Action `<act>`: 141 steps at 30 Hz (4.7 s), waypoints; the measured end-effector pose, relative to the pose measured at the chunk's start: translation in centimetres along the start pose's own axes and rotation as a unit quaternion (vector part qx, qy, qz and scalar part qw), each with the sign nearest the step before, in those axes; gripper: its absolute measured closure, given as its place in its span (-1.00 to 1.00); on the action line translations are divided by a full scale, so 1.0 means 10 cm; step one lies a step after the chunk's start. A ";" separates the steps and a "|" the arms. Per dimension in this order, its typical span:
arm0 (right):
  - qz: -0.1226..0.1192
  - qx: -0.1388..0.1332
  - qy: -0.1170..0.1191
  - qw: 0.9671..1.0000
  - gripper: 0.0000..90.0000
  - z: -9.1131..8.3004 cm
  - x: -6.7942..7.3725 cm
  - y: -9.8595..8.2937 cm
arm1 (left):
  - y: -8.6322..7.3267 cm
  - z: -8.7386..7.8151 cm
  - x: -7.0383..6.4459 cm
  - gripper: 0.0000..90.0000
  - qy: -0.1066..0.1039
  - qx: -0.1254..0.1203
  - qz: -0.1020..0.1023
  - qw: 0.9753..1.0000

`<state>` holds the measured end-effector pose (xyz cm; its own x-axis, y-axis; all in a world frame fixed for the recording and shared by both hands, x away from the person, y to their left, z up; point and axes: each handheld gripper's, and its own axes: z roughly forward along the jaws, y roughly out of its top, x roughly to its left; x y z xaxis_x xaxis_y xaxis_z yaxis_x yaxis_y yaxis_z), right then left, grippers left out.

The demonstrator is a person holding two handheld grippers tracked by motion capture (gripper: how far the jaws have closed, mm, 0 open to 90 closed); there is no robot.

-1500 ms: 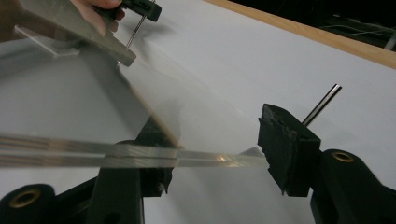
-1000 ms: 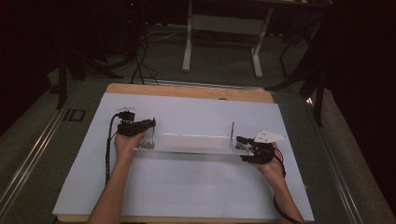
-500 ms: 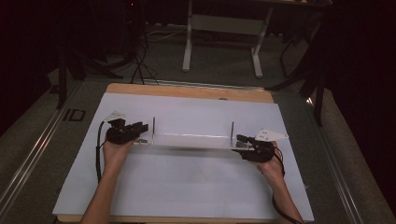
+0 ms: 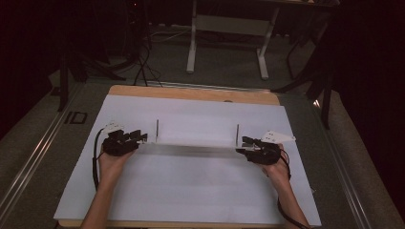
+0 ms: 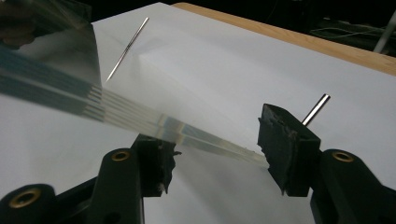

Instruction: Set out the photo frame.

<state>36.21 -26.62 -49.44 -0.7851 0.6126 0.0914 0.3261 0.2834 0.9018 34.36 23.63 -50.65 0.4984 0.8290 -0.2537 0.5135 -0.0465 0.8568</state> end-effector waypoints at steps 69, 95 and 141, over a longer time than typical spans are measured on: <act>0.011 -0.019 -0.053 0.998 0.12 0.08 -0.04 0.15 | 0.15 0.26 -0.41 -0.12 -0.008 -0.052 0.106 0.993; -0.020 -0.009 -0.106 0.994 0.24 0.26 -0.16 0.34 | 0.40 0.50 -0.41 -0.13 0.056 -0.043 0.112 0.991; 0.030 -0.002 -0.091 0.995 0.19 0.17 -0.03 0.40 | 0.39 0.28 -0.58 -0.12 0.070 -0.014 0.081 0.994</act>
<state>38.67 -24.46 -46.58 -0.6554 0.7523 0.0671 0.3674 0.2399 0.8986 35.46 17.11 -47.15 0.4692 0.8818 -0.0472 0.4131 -0.1720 0.8943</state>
